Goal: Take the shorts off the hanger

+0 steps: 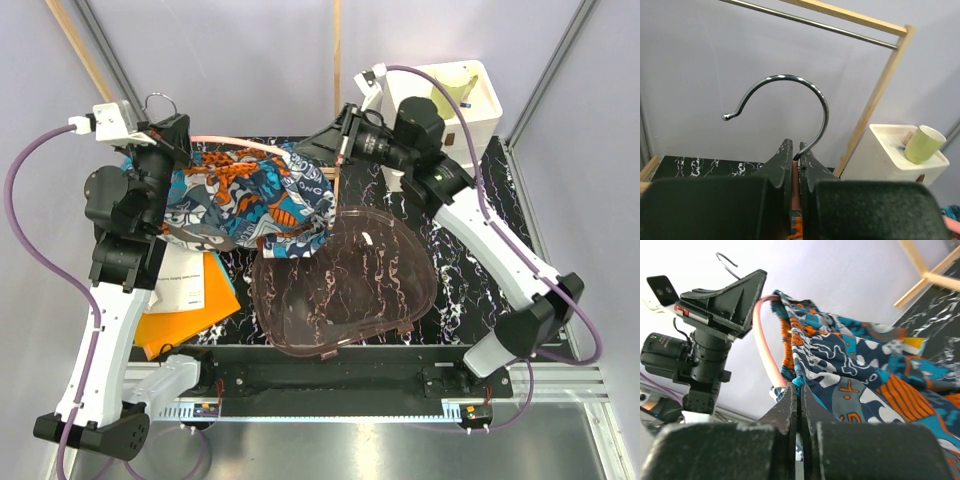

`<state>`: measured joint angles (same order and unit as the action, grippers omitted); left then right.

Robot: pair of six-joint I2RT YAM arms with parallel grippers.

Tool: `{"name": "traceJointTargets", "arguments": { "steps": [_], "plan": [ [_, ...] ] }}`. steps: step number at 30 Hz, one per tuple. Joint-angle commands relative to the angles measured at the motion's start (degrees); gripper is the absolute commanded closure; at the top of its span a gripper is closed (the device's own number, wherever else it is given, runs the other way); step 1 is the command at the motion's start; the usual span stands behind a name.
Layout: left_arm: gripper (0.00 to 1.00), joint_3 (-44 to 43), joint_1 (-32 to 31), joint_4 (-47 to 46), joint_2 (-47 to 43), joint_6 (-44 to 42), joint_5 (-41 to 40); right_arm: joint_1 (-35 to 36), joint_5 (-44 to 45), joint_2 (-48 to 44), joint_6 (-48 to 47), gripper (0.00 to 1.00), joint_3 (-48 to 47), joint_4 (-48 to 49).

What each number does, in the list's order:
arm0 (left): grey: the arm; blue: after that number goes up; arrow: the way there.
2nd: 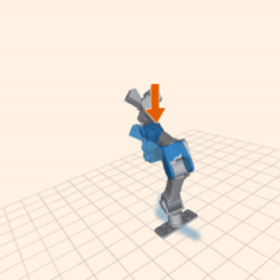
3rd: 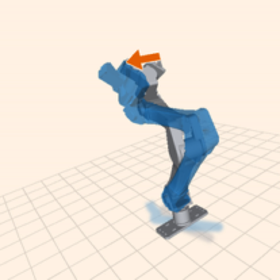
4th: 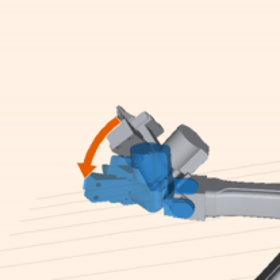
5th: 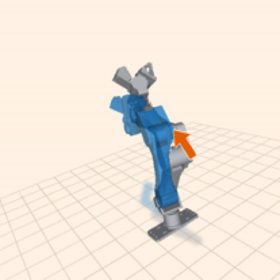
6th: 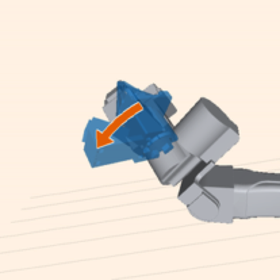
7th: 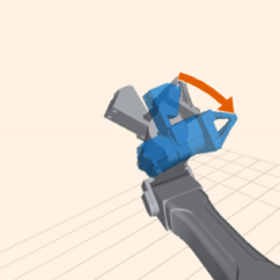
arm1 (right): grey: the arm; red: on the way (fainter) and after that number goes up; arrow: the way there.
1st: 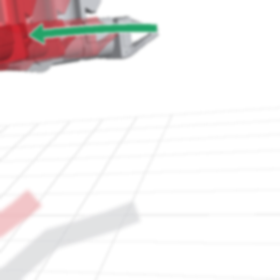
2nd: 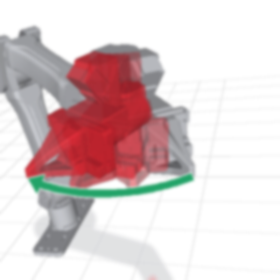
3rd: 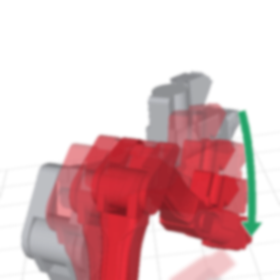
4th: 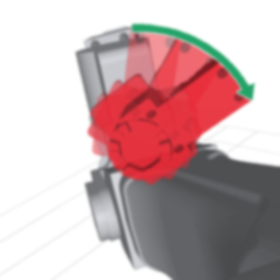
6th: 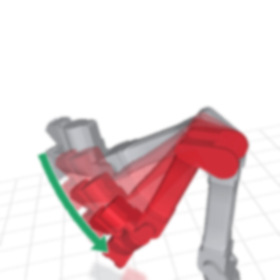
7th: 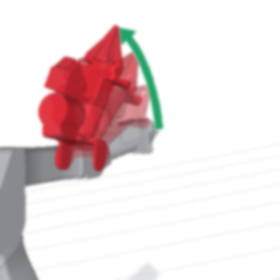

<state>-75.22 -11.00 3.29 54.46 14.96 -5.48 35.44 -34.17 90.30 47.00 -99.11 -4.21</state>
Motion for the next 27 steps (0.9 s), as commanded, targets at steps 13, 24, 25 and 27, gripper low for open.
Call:
{"name": "traceJointTargets", "arguments": {
  "steps": [13,24,25,27],
  "plan": [
    [1.00,-6.52,0.72,-8.03,-0.67,25.37,-15.09,-3.27,-0.28,-11.02,-6.84,1.00,15.61,3.59],
    [1.00,-5.91,0.72,-9.97,-1.28,27.67,-15.80,-5.64,4.29,-20.33,-7.28,1.00,24.57,5.44],
    [1.00,-4.77,0.72,-9.97,-1.80,27.84,-16.23,-5.99,4.38,-20.86,-7.45,1.00,25.80,5.44],
    [1.00,-3.71,0.72,-10.23,-2.33,29.42,-16.58,-6.35,4.55,-22.18,-7.36,1.00,26.68,5.44]
  ]
}}
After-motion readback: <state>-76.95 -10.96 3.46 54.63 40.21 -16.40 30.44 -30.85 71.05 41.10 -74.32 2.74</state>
